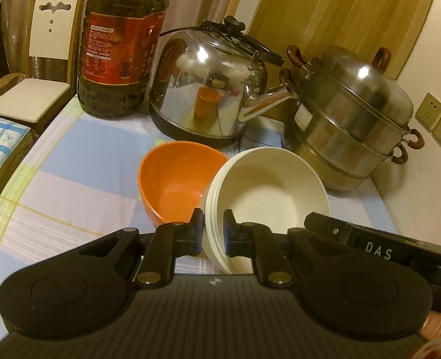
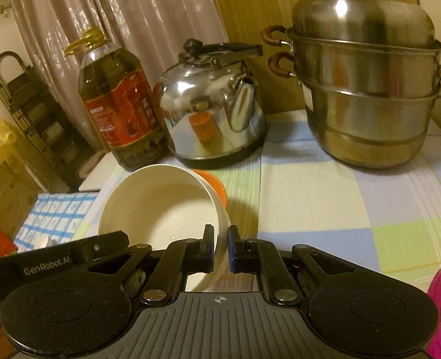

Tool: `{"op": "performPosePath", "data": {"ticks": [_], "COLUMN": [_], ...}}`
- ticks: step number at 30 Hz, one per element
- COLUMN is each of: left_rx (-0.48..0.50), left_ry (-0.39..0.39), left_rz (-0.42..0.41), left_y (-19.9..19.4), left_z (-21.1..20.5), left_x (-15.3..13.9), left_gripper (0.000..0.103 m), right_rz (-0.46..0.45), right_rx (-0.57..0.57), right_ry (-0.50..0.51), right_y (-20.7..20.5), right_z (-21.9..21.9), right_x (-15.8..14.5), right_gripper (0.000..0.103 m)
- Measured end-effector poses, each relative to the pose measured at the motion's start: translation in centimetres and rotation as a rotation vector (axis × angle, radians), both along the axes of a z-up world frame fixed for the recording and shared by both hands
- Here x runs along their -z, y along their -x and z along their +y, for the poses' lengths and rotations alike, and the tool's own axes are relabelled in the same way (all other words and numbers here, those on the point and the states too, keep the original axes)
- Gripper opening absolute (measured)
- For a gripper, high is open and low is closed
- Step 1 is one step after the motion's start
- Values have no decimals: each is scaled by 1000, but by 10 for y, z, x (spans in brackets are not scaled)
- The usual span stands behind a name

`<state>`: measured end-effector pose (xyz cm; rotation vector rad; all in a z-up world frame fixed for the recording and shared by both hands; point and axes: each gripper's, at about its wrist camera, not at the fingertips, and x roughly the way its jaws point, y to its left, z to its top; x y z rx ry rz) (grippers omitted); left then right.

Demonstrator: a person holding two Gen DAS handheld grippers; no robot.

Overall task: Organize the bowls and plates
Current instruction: 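Lift the white bowls with both grippers and carry them to the orange bowl, then lower the white bowls into the orange bowl with both grippers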

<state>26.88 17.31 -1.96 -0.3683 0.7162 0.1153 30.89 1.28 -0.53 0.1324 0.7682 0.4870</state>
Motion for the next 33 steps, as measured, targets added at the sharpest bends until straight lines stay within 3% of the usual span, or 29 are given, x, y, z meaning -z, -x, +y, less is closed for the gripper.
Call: {"op": "performPosePath", "data": {"ticks": [16,33], "left_rx": [-46,-107], "left_ry": [8,23], "left_rz": [-14,-5], "left_y": [-29,-46], "left_z": [26,46], "left_x": [5,29], "left_gripper": [12,12], "right_rz": [-25,-3], "right_rx": [-33,-44], "right_ry": [-1,17], "right_y": [-35,-64], "right_z": [25,48], "right_x": [6,35], "right_gripper": [9,8]}}
